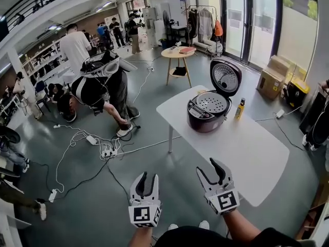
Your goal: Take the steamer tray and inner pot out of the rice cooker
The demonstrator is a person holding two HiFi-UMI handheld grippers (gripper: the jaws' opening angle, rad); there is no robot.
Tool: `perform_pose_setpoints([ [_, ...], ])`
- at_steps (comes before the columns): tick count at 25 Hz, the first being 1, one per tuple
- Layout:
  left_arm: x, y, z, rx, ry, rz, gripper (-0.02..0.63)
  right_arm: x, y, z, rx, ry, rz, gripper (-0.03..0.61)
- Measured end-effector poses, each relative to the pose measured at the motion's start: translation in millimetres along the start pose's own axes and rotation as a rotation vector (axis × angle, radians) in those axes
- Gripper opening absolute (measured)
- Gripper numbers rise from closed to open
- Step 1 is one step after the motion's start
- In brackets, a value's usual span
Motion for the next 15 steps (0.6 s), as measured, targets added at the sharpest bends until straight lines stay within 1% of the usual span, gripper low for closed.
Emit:
perform_pose_setpoints([
  [2, 1, 9, -1, -0.015, -0.014, 0.017, 0.277, 8, 3, 1, -0.007, -0.007, -0.016, 0.286],
  [4, 4, 19, -1, -0.013, -0.029, 0.036, 0.412, 18, 5, 3, -0.005, -0.027, -0.036, 0.379],
  [6, 7, 30, -1, -0.001, -0.045, 0.051, 0.551, 27, 8, 4, -0.003, -0.059, -0.056, 0.506],
  [7, 7, 36, -1, 0.005, -0.057, 0.055, 0.594, 32, 10, 3, -0.002, -0.074, -0.067, 0.578],
  [8, 8, 41, -2, 0.009, -0.067, 0.057, 0.594, 35, 13, 3, -0.002, -0.086, -0.078, 0.594],
  [10, 10, 53, -6, 0.013, -0.074, 0.054, 0.594, 42, 17, 1, -0.005, -0.093, -0.096, 0.594],
  [15, 14, 79, -16, 0.031, -0.044, 0.041, 0.594, 61, 30, -8, -0.021, -0.062, -0.114, 0.594],
])
Point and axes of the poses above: the fingertips, and each gripper's own axes: x forward along the fingers, y to its left, z out of its top, the point moved 7 cm from there along -x, backward along the fingers, and after that the axes turned 10 degrees about x, right-handed, at the moved point
